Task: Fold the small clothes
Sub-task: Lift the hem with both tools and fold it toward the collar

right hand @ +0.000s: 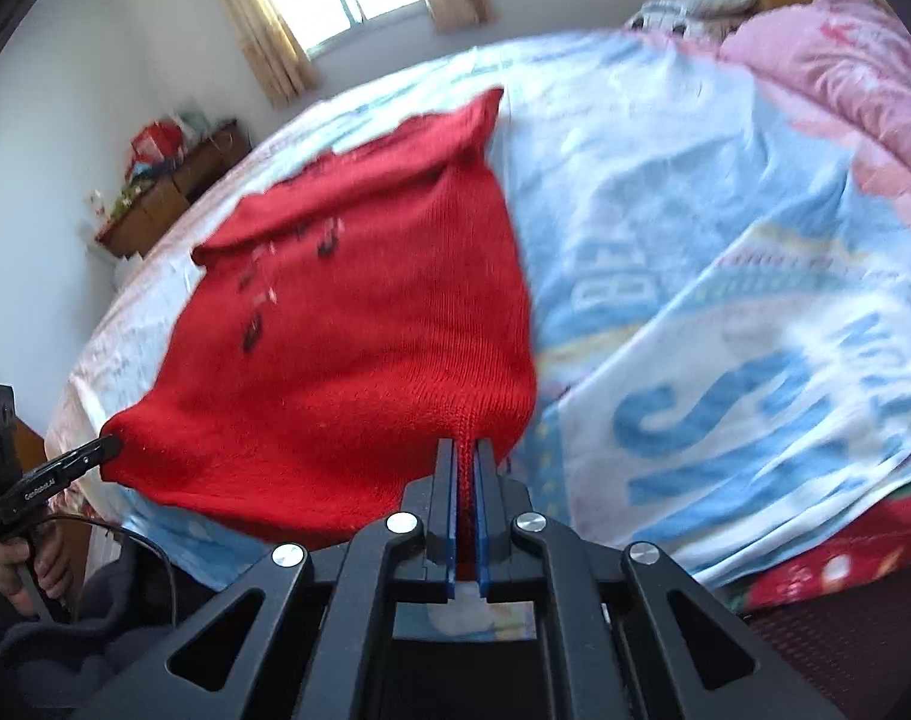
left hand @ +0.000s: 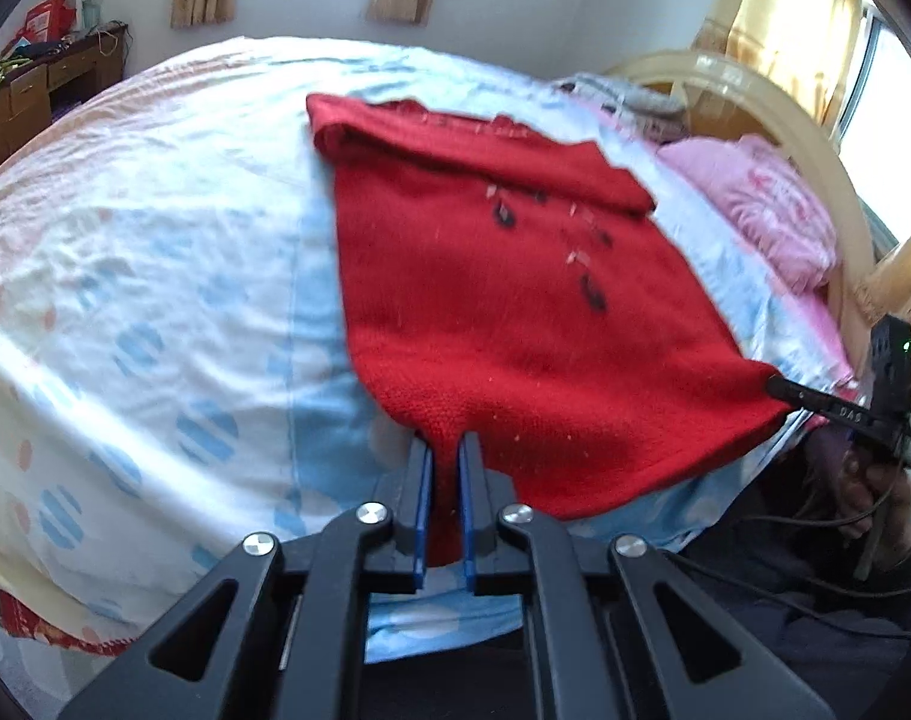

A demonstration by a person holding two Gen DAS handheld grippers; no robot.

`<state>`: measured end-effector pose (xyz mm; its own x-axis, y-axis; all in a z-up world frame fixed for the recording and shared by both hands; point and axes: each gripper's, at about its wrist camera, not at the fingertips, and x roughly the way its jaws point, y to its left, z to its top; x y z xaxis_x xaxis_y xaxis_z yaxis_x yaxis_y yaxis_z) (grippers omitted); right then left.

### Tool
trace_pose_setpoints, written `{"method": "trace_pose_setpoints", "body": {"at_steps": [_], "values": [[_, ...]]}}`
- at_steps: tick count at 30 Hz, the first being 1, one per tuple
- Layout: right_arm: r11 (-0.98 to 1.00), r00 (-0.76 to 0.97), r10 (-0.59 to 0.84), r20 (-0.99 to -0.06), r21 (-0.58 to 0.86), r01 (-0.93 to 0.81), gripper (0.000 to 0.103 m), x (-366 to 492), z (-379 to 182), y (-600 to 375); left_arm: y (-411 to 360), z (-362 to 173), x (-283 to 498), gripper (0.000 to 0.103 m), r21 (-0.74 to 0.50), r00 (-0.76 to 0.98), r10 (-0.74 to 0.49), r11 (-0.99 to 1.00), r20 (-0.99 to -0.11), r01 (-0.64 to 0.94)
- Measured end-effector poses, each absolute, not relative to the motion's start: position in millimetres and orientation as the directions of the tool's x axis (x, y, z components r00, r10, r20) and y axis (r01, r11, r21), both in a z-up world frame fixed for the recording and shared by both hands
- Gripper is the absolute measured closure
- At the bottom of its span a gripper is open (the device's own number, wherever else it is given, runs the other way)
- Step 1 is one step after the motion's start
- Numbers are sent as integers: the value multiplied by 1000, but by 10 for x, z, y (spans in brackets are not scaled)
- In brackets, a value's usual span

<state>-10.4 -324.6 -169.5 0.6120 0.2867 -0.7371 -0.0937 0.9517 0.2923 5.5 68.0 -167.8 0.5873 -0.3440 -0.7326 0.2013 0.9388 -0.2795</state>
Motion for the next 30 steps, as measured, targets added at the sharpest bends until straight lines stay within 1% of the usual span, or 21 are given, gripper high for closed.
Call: {"method": "trace_pose_setpoints", "body": {"at_steps": [4,8,10,12,14,17,18,20,22,23,24,25,27,30], "values": [[952,632,284,-721,291,-96,100,-115,-1645,-3233,706,-1652,66,95,-298,593,-359,933,-721,202],[951,688,286,-666,285,-120,100,-185,-1454,-3209,738,-1572,86,95,-331,613,-387,920,-689,208],[951,699,291,-653,280,-135,100,-200,-1405,-3176,721,-1556,110,95,-333,614,-392,918,-685,215],[956,700,277,-658,262,-131,100,-198,-1403,-3158,722,-1577,127,95,-333,607,-389,919,-693,210],[954,695,283,-661,271,-130,100,-198,-1408,-3181,758,-1588,136,95,-361,597,-408,910,-691,204],[957,683,279,-675,254,-140,100,-186,-1424,-3177,757,-1596,152,95,-345,600,-393,917,-696,201],[960,671,271,-690,250,-130,100,-178,-1457,-3187,753,-1618,158,95,-336,595,-385,921,-705,198],[947,594,310,-742,297,-123,99,-105,-1608,-3230,744,-1700,163,95,-321,573,-366,929,-733,183],[942,558,320,-766,321,-100,91,-83,-1707,-3266,732,-1804,183,95,-313,545,-353,935,-760,169],[945,556,306,-773,317,-80,72,-88,-1734,-3289,720,-1864,191,95,-305,527,-344,938,-777,162],[943,557,308,-771,323,-74,50,-91,-1741,-3306,710,-1896,195,95,-301,519,-339,940,-785,160],[938,565,316,-762,340,-67,43,-102,-1735,-3333,703,-1915,193,95,-298,514,-337,941,-789,160],[935,575,319,-753,350,-59,41,-116,-1707,-3359,681,-1953,194,95,-286,504,-327,945,-800,160],[943,552,306,-776,325,-65,41,-109,-1735,-3311,677,-1991,186,95,-282,498,-324,946,-804,160]]}}
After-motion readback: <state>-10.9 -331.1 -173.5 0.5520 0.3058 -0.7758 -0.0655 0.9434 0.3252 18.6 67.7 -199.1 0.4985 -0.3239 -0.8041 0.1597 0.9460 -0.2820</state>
